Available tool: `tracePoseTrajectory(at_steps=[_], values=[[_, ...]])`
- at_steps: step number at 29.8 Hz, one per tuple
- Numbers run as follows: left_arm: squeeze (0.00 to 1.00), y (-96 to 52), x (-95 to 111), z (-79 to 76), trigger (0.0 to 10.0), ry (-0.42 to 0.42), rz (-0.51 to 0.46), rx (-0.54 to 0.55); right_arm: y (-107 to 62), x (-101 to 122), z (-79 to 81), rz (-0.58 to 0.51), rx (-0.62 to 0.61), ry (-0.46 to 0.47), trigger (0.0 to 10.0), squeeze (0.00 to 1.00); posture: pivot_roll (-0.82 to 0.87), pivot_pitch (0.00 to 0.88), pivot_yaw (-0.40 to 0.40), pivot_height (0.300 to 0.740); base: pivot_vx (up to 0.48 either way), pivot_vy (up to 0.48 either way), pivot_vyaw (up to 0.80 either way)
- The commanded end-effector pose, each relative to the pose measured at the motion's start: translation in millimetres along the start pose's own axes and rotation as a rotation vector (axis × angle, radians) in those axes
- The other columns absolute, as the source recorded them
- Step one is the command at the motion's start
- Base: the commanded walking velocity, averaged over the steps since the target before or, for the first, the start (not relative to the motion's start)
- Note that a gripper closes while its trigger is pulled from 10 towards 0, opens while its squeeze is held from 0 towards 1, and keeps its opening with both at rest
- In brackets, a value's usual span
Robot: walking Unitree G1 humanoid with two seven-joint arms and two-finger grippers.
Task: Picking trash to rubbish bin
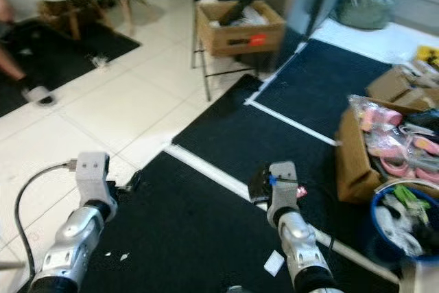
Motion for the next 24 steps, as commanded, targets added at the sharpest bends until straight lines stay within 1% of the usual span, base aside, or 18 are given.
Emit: tracePoseTrajectory(at_steps=[1,3,9,11,13,14,15,17,18,21,22,23,24], values=[[0.0,-0.6,0,-3.9,10.0,0.014,-0.001,-0.022,-2.9,-1,-5.6,-0.01,-0.014,0.006,10.0,0.0,0.05,0.122,-0.004,0.74,0.0,0.0,-0.8],[0.0,0.4,2,-3.5,10.0,0.006,-0.016,-0.012,-2.8,-2,-8.0,-0.011,-0.023,0.023,10.0,0.0,0.05,0.122,-0.004,0.74,0.0,0.0,-0.8],[0.0,1.3,0,-4.3,10.0,0.002,-0.002,0.006,-2.6,-3,-8.9,-0.007,-0.021,0.043,10.0,0.0,0.05,0.125,-0.002,0.74,0.0,0.0,-0.8],[0.0,0.2,-1,-6.2,10.0,-0.012,0.001,0.023,-3.0,-4,-6.5,-0.012,0.0,0.111,10.0,0.0,0.05,0.126,-0.002,0.74,0.0,0.0,-0.27],[0.0,0.2,-1,-6.2,10.0,-0.012,0.001,0.023,-3.0,-4,-6.5,-0.012,0.0,0.111,10.0,0.0,0.05,0.126,-0.002,0.74,0.0,0.0,0.0],[0.0,-0.8,-4,-5.3,10.0,-0.064,0.013,0.049,-3.5,-7,-5.1,-0.001,0.014,0.116,10.0,0.0,0.05,0.128,-0.002,0.74,0.0,0.0,0.0],[0.0,-0.8,-4,-5.3,10.0,-0.064,0.013,0.049,-3.5,-7,-5.1,-0.001,0.014,0.116,10.0,0.0,0.05,0.128,-0.002,0.74,0.0,0.0,0.0],[0.0,-1.0,-5,-5.1,10.0,-0.14,0.016,0.052,-4.3,-9,-3.7,0.007,0.027,0.106,10.0,0.0,0.05,0.128,-0.002,0.74,0.0,0.0,0.0],[0.0,-1.3,-5,-5.1,10.0,-0.14,0.019,0.053,-4.6,-9,-4.2,0.005,0.026,0.107,10.0,0.0,0.05,0.129,-0.001,0.74,0.0,0.0,0.0],[0.0,-2.1,-5,-9.3,10.0,-0.067,0.012,0.037,-5.4,-7,-6.1,-0.019,0.012,0.077,10.0,0.0,0.05,0.129,0.002,0.74,0.0,0.0,0.0],[0.0,-2.1,-5,-9.3,10.0,-0.067,0.012,0.037,-5.4,-7,-6.1,-0.019,0.012,0.077,10.0,0.0,0.05,0.129,0.002,0.74,0.0,0.0,0.0],[0.0,-3.3,-9,-11.8,10.0,-0.034,0.015,0.02,-6.1,-7,-7.0,-0.023,0.006,0.059,10.0,0.0,0.05,0.131,0.003,0.74,0.0,0.0,0.0],[0.0,-3.8,-11,-12.4,10.0,-0.029,0.019,0.014,-6.4,-8,-7.1,-0.021,0.006,0.056,10.0,0.0,0.05,0.131,0.003,0.74,0.0,0.0,0.0]])
Point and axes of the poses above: a point about 5 cm out from each wrist's last joint towards the gripper, its own y axis pointing out of the wrist towards the gripper, its own x axis along the axis of the wrist's last joint, z = x × y, the point moved 3 cm from there along y, pointing out of the wrist towards the gripper, and after that the axes turned 15 degrees about y, right-handed, at the moved point
